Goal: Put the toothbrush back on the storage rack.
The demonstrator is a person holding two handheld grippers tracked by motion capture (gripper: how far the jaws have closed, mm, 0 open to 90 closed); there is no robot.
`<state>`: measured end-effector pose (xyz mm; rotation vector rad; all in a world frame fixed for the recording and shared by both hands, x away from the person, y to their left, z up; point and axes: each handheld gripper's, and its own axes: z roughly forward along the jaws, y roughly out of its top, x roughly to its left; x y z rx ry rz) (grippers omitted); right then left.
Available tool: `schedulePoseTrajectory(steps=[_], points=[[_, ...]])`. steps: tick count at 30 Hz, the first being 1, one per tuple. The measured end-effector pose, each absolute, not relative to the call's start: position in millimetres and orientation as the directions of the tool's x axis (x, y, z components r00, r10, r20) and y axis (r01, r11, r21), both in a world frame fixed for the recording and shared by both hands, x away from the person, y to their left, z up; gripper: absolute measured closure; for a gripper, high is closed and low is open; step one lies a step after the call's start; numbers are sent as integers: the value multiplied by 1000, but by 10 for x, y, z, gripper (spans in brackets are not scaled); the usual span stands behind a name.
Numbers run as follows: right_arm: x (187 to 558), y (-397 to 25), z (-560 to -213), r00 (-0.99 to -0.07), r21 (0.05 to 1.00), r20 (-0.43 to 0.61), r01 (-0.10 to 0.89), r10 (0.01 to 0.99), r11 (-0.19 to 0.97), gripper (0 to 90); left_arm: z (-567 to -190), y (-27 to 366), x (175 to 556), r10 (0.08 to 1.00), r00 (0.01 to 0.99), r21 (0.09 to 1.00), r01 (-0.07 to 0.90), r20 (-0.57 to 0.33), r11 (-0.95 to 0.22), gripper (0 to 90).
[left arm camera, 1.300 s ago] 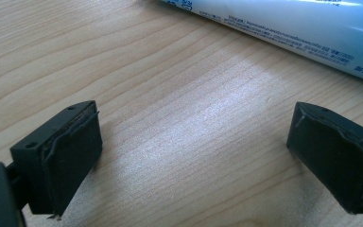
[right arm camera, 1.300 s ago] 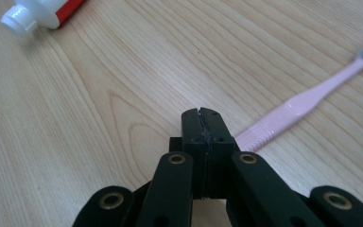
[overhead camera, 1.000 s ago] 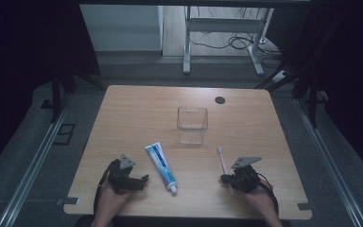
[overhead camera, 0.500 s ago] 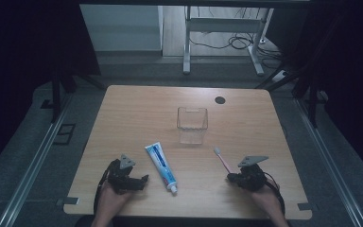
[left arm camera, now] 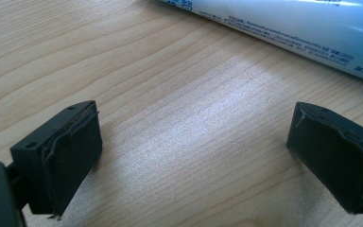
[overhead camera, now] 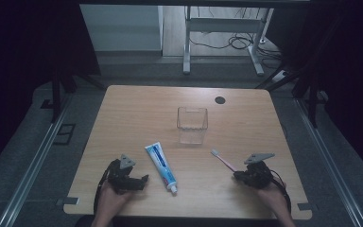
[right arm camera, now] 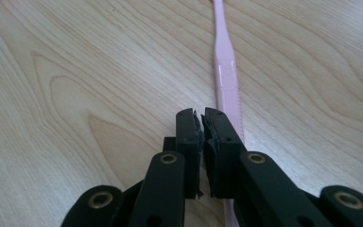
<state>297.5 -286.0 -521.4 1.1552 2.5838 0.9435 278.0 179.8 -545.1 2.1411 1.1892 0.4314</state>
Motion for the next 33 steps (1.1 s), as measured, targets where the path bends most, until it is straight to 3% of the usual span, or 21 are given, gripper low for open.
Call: schedulePoseTrajectory(steps=[10,19,26,33], points=[[2993,-2867,-5196,-695,592,107,619,711,516,814,-5451,1798,2779,844,535,673,633,-23,-383,40],[2995,-2866,-5022,-703,582,84,610,706,538,723,-5450,1801,2781,842,539,671,632,-21,-388,39],[3081,-2907,-4969,-691,519,79,644,719,562,653,-5449,1798,2778,844,536,671,634,-23,-384,39],[3201,-2850,-4932,-697,433,57,663,715,611,638,-5450,1797,2776,845,533,670,637,-26,-381,39]])
